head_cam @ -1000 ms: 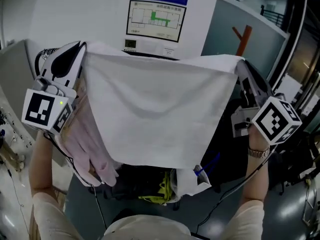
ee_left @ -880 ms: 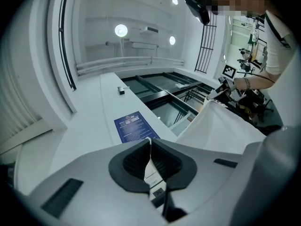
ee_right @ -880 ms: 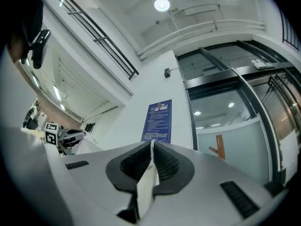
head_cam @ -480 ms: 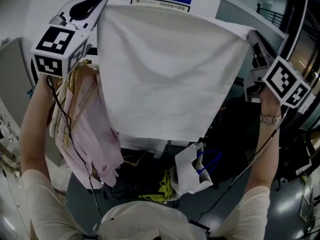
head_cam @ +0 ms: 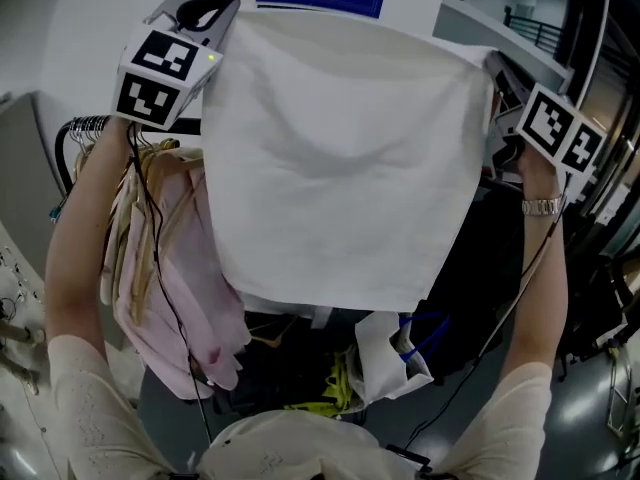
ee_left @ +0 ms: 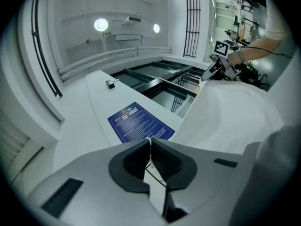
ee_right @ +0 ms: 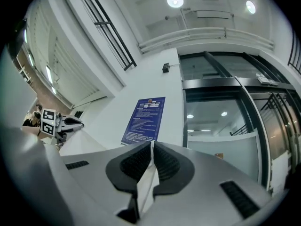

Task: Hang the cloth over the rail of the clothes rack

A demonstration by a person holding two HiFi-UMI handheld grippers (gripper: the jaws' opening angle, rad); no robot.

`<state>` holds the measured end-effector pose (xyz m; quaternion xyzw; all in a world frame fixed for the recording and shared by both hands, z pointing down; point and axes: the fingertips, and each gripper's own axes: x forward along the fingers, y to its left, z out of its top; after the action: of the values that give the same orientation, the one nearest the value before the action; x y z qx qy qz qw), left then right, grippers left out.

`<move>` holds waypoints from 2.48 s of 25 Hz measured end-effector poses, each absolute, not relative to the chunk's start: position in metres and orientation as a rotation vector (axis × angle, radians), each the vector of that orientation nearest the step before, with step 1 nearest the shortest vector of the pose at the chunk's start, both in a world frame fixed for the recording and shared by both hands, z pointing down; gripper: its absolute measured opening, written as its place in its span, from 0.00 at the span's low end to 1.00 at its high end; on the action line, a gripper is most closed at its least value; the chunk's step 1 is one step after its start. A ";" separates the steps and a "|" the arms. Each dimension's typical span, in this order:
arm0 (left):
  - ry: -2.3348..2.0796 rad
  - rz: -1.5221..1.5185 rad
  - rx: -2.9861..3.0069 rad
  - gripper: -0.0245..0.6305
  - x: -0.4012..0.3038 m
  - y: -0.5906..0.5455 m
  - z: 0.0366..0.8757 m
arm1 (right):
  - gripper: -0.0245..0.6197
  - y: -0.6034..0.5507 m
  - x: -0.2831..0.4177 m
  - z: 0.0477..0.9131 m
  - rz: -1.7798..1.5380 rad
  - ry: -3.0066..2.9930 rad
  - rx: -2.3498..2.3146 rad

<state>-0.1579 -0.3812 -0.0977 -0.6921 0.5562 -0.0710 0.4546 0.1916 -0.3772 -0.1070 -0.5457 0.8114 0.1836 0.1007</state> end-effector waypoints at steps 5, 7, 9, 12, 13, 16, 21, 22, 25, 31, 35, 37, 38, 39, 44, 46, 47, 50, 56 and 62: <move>1.360 -0.293 -1.646 0.07 -0.152 -0.399 -0.082 | 0.08 -0.405 0.193 -0.094 0.493 2.443 -1.655; 1.352 -0.361 -1.600 0.07 -0.150 -0.406 -0.073 | 0.08 -0.416 0.192 -0.084 0.486 2.495 -1.666; 1.342 -0.435 -1.543 0.07 -0.149 -0.416 -0.062 | 0.08 -0.428 0.191 -0.076 0.467 2.559 -1.659; 1.308 -0.566 -1.466 0.07 -0.147 -0.428 -0.043 | 0.08 -0.440 0.187 -0.065 0.432 2.640 -1.631; 1.293 -0.609 -1.444 0.07 -0.146 -0.430 -0.038 | 0.08 -0.442 0.187 -0.062 0.422 2.659 -1.624; 1.242 -0.726 -1.418 0.07 -0.145 -0.439 -0.023 | 0.08 -0.445 0.183 -0.061 0.422 2.699 -1.603; 1.175 -0.848 -1.434 0.07 -0.145 -0.443 -0.007 | 0.08 -0.446 0.172 -0.052 0.464 2.809 -1.572; 1.162 -0.873 -1.411 0.07 -0.144 -0.444 -0.005 | 0.08 -0.446 0.171 -0.050 0.476 2.829 -1.571; 1.130 -0.923 -1.357 0.07 -0.141 -0.448 -0.002 | 0.11 -0.447 0.171 -0.048 0.520 2.844 -1.601; 1.089 -0.970 -1.322 0.11 -0.137 -0.448 0.001 | 0.25 -0.455 0.194 -0.048 0.598 2.790 -1.778; 1.083 -0.990 -1.313 0.13 -0.138 -0.449 0.003 | 0.25 -0.452 0.218 -0.053 0.530 2.707 -1.804; 1.082 -0.992 -1.322 0.13 -0.138 -0.450 0.005 | 0.25 -0.442 0.216 -0.056 0.590 2.680 -1.804; 1.081 -0.993 -1.327 0.13 -0.138 -0.450 0.005 | 0.25 -0.435 0.211 -0.058 0.639 2.675 -1.798; 1.081 -0.995 -1.328 0.13 -0.138 -0.450 0.006 | 0.25 -0.427 0.202 -0.061 0.693 2.679 -1.781; 1.073 -1.016 -1.308 0.15 -0.137 -0.450 0.005 | 0.25 -0.384 0.122 -0.064 0.929 2.805 -1.528; 1.072 -1.017 -1.296 0.16 -0.137 -0.449 0.005 | 0.25 -0.371 0.082 -0.056 0.970 2.878 -1.388; 1.071 -1.012 -1.287 0.16 -0.136 -0.448 0.005 | 0.25 -0.367 0.062 -0.052 0.986 2.904 -1.324; 1.073 -0.994 -1.266 0.16 -0.134 -0.446 0.002 | 0.25 -0.366 0.006 -0.044 1.082 2.922 -1.202; 1.095 -0.977 -1.273 0.16 -0.135 -0.445 0.001 | 0.25 -0.381 -0.087 -0.030 1.187 3.000 -1.057; 1.102 -0.918 -1.289 0.16 -0.133 -0.442 -0.003 | 0.25 -0.411 -0.126 -0.030 1.224 3.057 -1.089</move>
<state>-0.1334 -0.4417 -0.0027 -0.5492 0.4694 -0.3913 0.5700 -0.1262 -0.4106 -0.0304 -0.3099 0.8696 0.3481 -0.1627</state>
